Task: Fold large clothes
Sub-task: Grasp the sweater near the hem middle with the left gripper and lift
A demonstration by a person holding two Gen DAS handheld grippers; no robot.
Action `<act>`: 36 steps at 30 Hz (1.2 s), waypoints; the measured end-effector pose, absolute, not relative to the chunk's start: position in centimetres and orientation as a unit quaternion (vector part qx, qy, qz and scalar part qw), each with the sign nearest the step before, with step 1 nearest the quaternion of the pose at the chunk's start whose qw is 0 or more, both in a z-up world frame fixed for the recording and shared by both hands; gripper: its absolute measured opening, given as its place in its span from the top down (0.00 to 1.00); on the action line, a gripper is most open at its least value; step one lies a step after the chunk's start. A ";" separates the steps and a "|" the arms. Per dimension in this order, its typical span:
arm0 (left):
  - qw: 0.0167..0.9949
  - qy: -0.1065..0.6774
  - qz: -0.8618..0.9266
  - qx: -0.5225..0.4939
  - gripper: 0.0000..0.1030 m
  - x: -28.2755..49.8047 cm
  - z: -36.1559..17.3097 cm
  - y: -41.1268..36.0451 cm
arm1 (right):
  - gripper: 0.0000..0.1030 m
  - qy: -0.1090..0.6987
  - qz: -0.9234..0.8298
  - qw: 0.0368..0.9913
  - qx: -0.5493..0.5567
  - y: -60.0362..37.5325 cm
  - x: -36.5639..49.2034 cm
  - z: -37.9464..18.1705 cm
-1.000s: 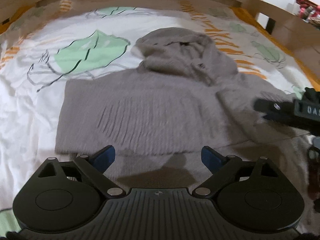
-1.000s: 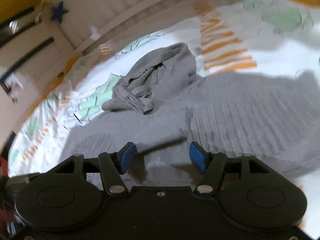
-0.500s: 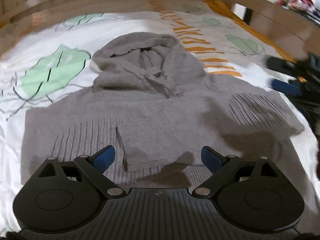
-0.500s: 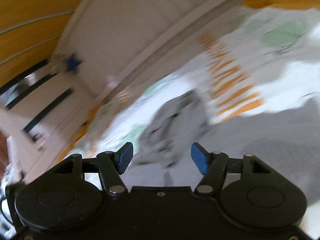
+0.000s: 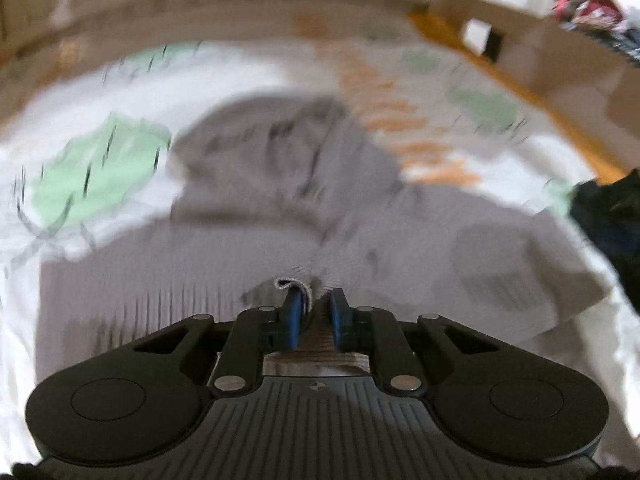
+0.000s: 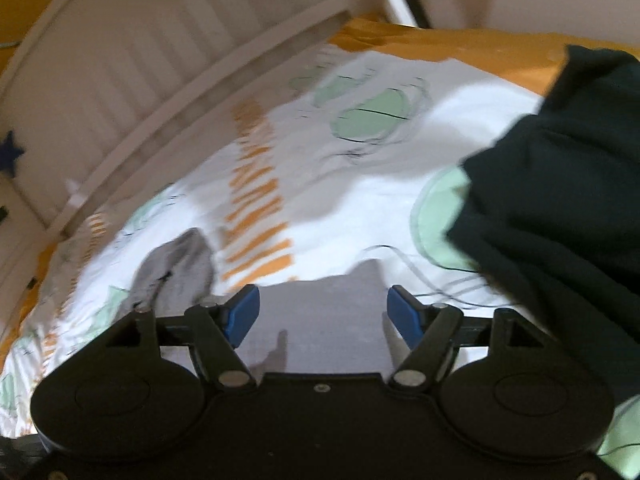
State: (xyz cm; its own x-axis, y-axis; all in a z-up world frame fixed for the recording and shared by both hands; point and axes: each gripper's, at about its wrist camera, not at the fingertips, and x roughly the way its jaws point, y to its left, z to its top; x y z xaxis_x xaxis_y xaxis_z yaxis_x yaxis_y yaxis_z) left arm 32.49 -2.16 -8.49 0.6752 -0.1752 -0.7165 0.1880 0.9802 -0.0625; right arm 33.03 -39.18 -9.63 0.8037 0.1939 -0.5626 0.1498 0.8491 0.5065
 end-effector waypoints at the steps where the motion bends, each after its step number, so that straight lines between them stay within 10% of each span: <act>1: 0.921 0.375 -0.105 0.008 0.86 32.2 -7.3 -2.3 | 0.28 0.314 0.009 0.907 0.279 -39.4 32.9 -9.7; 16: 0.955 0.270 -0.101 -0.069 0.94 31.1 4.5 4.8 | 0.28 0.330 0.000 0.904 0.273 -39.5 33.1 -10.3; 21: 0.923 0.354 -0.107 -0.109 0.40 31.8 -1.6 5.0 | 0.28 0.335 0.007 0.904 0.264 -38.8 33.3 -10.4; 27: 0.878 0.438 -0.143 -0.134 0.38 32.5 -9.1 3.6 | 0.28 0.339 0.011 0.903 0.265 -38.7 33.3 -10.5; 36: 0.907 0.366 -0.169 -0.120 0.36 29.9 -10.2 3.4 | 0.28 0.342 0.024 0.899 0.273 -38.4 33.4 -10.6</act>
